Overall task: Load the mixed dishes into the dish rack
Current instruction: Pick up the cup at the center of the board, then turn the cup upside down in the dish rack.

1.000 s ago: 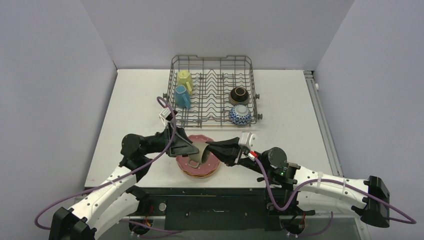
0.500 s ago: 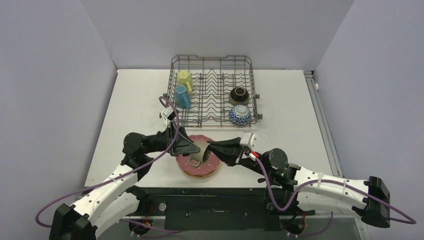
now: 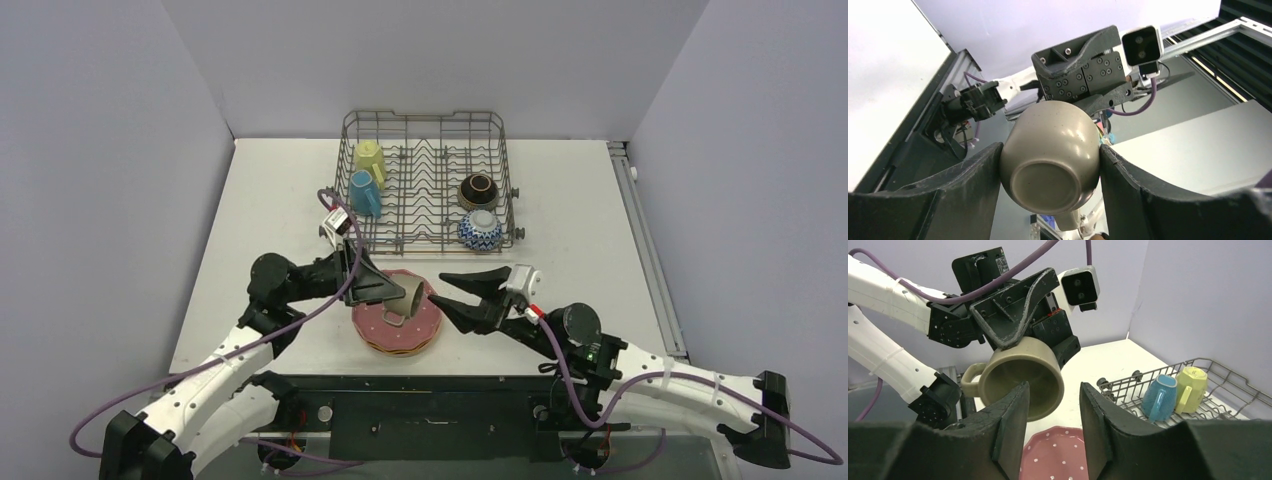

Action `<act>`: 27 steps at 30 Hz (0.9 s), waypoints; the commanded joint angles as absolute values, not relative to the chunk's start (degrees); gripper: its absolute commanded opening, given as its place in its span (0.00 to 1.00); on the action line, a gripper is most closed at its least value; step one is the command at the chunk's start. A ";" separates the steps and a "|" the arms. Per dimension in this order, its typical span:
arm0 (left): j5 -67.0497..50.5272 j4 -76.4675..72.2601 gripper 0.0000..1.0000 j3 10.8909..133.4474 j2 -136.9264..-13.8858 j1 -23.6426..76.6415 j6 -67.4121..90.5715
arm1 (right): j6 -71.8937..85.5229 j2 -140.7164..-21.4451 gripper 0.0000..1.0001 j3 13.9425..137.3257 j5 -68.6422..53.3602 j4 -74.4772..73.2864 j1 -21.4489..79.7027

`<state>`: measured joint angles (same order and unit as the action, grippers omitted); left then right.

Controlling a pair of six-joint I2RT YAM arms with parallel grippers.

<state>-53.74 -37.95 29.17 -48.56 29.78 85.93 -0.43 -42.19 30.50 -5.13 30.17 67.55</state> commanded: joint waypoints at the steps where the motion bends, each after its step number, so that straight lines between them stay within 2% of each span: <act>1: -51.05 -28.75 0.00 34.97 -47.66 27.28 76.04 | 0.00 -37.94 0.38 29.56 -1.47 27.11 67.47; 8: -46.89 -3.40 0.00 45.39 -50.35 22.65 59.48 | 1.45 -33.54 0.39 29.81 4.04 19.42 67.48; 13: -35.13 16.38 0.00 55.63 -53.95 21.81 45.54 | 2.35 -31.65 0.39 30.75 6.92 14.10 67.39; 27: -10.62 36.73 0.00 76.08 -69.36 21.71 30.97 | 3.20 -28.49 0.39 30.79 9.13 6.71 67.45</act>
<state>-18.94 31.94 69.04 -66.83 21.96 36.36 2.46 -29.34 29.65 7.75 8.43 67.55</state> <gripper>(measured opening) 0.611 0.390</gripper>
